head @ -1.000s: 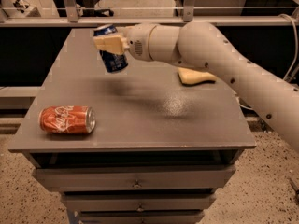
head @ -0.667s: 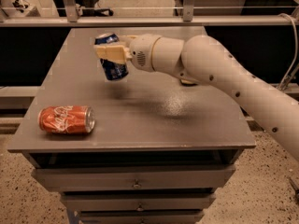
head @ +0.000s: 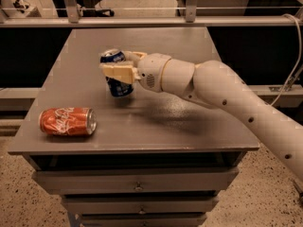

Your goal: Place pepsi can upright

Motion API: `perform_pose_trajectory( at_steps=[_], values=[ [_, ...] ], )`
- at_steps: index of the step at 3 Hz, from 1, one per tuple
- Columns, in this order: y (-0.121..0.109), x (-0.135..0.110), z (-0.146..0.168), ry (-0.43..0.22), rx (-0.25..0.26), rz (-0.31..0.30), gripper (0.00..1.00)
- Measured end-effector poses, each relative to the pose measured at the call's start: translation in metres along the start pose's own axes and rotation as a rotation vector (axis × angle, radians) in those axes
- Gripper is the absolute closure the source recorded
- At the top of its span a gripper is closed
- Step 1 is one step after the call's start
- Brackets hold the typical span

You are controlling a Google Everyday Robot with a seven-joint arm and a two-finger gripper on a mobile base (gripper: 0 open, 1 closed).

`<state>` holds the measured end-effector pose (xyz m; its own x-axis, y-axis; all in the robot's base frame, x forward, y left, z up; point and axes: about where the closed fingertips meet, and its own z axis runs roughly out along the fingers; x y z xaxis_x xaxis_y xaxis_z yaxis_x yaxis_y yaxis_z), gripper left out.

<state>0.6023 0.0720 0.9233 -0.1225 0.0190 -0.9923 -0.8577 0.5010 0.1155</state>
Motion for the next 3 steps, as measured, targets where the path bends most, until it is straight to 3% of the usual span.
perform_pose_trajectory(
  at_steps=[3],
  values=[
    [0.010, 0.032, -0.030, -0.011, -0.055, -0.049, 0.13]
  ],
)
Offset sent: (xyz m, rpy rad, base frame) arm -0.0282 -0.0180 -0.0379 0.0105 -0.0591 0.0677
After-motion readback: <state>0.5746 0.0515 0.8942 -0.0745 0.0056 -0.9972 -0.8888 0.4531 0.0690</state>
